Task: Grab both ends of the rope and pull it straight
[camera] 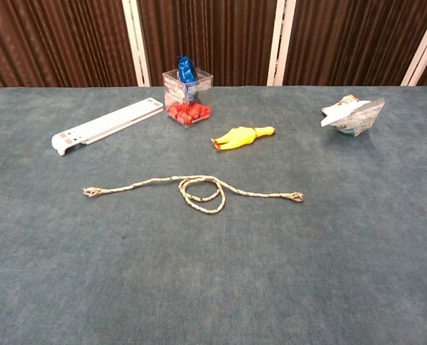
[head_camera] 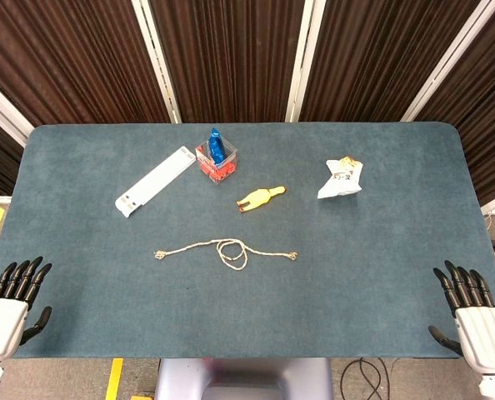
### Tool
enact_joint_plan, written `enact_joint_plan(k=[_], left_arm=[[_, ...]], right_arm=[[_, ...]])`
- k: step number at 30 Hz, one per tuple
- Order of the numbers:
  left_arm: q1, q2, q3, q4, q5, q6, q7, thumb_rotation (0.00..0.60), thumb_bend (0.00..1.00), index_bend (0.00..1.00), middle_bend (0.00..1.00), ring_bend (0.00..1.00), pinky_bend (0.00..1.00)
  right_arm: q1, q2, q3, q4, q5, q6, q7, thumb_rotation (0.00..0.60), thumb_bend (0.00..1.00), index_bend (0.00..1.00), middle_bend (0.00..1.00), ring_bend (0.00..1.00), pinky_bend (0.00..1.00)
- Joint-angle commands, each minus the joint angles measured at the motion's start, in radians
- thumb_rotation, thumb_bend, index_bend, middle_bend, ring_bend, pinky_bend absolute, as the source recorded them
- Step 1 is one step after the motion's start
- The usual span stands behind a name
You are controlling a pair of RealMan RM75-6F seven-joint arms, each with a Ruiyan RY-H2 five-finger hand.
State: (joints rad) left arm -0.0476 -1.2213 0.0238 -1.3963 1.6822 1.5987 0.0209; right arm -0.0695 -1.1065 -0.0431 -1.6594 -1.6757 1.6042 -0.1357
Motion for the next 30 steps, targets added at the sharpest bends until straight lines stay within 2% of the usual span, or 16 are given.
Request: enact_joint_plan(k=[1,8,12,17,23,30], left_arm=[[-0.001,0.001,0.0,0.0,0.0,0.0,0.0,0.6,0.41,0.0,0.0,0.0,0.0],[-0.069,-0.027,0.019,-0.024,0.081,-0.056,-0.03,0.6,0.41,0.0,0.0,0.0,0.02],[-0.181,-0.05,0.005,-0.072,0.113,-0.195,-0.01,0.6,0.41,0.0,0.0,0.0,0.04],[-0.281,-0.121,-0.053,-0.072,0.037,-0.355,0.065,0.6,0.41,0.01,0.0,0.0,0.04],[-0.344,-0.234,-0.1,0.013,-0.029,-0.414,0.098,0.6,0.41,0.18,0.0,0.0,0.04],[-0.41,-0.347,-0.128,0.131,-0.101,-0.492,0.091,0.6,0.41,0.27,0.0,0.0,0.04]], right_arm=[[0.0,-0.001,0.0,0.0,-0.001,0.0,-0.002,0.6,0.23,0.0,0.0,0.0,0.0],[-0.005,-0.006,0.002,-0.001,-0.005,0.012,-0.007,0.6,0.23,0.0,0.0,0.0,0.0],[0.003,-0.006,0.011,-0.004,0.017,-0.009,-0.028,0.6,0.24,0.0,0.0,0.0,0.0],[0.02,-0.002,0.029,-0.016,0.035,-0.029,-0.033,0.6,0.23,0.0,0.0,0.0,0.0],[0.04,-0.003,0.046,-0.014,0.069,-0.062,-0.05,0.6,0.23,0.0,0.0,0.0,0.0],[0.061,-0.017,0.055,-0.007,0.094,-0.097,-0.071,0.6,0.23,0.0,0.0,0.0,0.0]])
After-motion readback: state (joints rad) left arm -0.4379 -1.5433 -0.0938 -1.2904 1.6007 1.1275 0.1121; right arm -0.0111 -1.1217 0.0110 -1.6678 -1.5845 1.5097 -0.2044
